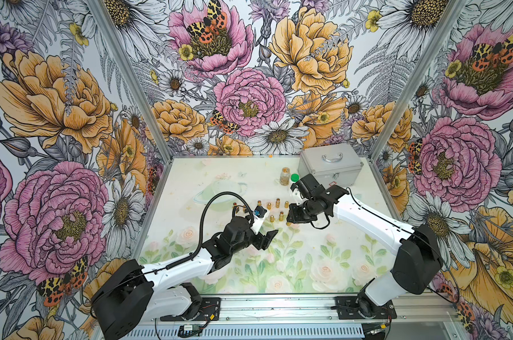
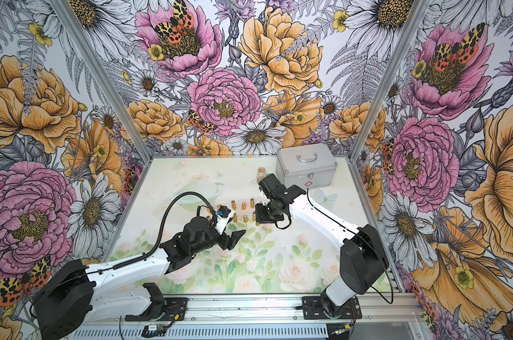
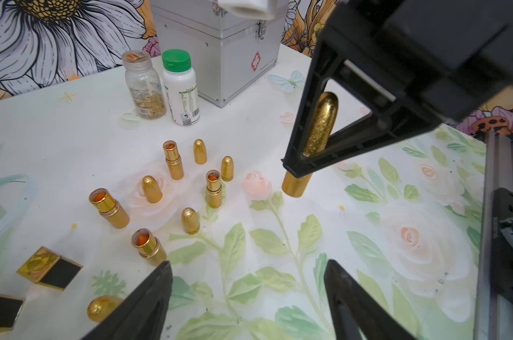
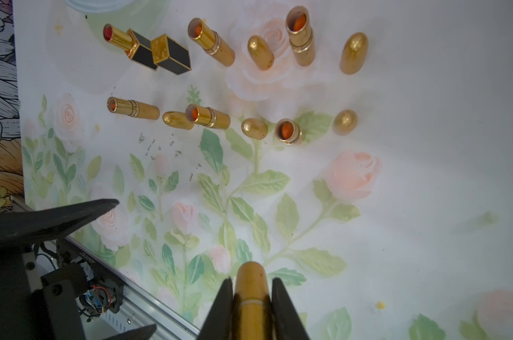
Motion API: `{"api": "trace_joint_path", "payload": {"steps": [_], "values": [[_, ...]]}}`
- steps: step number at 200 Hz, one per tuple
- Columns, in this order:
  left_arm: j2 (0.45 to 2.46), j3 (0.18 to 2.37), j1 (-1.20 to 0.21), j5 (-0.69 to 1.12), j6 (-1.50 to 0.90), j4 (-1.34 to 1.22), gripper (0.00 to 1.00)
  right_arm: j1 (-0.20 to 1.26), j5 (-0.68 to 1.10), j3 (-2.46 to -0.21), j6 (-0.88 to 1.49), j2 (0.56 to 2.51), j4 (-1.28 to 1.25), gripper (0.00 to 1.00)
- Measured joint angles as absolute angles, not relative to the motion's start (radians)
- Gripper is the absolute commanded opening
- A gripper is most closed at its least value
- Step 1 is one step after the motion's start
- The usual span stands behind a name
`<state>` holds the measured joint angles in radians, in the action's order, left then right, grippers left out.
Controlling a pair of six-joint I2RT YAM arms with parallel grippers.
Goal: Open the lipstick cap
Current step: Pick up the lipstick at the center of the board, then open the cover of the lipstick.
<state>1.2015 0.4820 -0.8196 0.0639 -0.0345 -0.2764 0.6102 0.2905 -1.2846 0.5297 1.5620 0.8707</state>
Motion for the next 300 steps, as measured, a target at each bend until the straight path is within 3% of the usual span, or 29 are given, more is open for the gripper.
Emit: {"api": "trace_joint_path", "payload": {"steps": [86, 107, 155, 184, 228, 267, 300], "values": [[1.365, 0.524, -0.839, 0.152, 0.009, -0.402, 0.48, 0.632, 0.402, -1.323, 0.533, 1.557, 0.886, 0.22], [1.382, 0.525, -0.847, 0.157, 0.006, -0.433, 0.38, 0.636, 0.41, -1.327, 0.534, 1.557, 0.886, 0.22], [1.404, 0.537, -0.848, 0.167, 0.006, -0.473, 0.37, 0.643, 0.418, -1.329, 0.535, 1.557, 0.886, 0.22], [1.404, 0.542, -0.848, 0.171, 0.002, -0.49, 0.31, 0.645, 0.421, -1.329, 0.54, 1.557, 0.885, 0.22], [1.404, 0.543, -0.85, 0.179, 0.001, -0.5, 0.13, 0.645, 0.421, -1.33, 0.546, 1.557, 0.873, 0.22], [1.404, 0.543, -0.85, 0.177, -0.001, -0.508, 0.01, 0.645, 0.416, -1.34, 0.551, 1.557, 0.872, 0.3], [1.395, 0.542, -0.85, 0.167, -0.001, -0.495, 0.0, 0.645, 0.393, -1.354, 0.549, 1.533, 0.871, 0.36]]}}
